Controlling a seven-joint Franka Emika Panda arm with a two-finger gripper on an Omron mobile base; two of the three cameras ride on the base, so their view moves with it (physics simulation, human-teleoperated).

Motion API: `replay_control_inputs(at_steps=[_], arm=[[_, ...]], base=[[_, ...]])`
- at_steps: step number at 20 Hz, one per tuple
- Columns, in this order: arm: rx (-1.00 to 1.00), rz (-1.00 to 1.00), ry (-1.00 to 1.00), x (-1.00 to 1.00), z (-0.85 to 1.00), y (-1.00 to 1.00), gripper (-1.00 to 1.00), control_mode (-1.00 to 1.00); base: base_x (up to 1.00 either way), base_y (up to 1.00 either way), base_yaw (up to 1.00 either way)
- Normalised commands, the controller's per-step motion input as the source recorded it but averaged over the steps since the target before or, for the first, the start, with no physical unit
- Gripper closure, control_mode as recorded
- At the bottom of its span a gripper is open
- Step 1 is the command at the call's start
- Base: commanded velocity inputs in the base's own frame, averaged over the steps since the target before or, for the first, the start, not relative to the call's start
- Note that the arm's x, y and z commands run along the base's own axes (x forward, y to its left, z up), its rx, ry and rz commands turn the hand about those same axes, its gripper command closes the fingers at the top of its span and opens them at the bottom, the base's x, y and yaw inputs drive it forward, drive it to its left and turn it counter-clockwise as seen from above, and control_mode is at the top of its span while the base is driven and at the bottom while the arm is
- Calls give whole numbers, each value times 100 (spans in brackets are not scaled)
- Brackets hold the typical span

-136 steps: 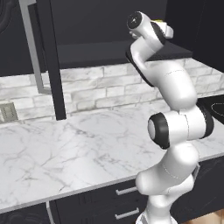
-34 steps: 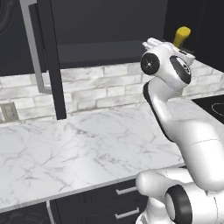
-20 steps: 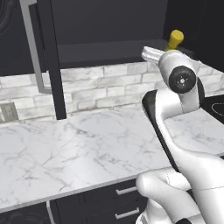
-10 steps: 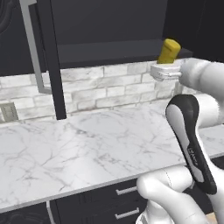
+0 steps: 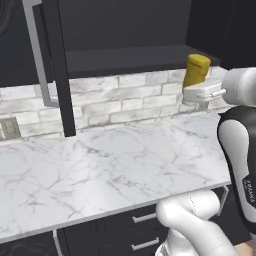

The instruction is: Move the shaker and mustard from the cabinet to the dining counter.

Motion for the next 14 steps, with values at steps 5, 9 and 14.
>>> replay_control_inputs(at_steps=[5, 9, 14], arm=[[0, -5, 0, -22, -20, 0, 100, -100], [0, -4, 0, -11, -22, 0, 100, -100], [-1, 0, 0, -1, -8, 2, 100, -100]], base=[[0, 0, 0], [0, 0, 0], [0, 0, 0]])
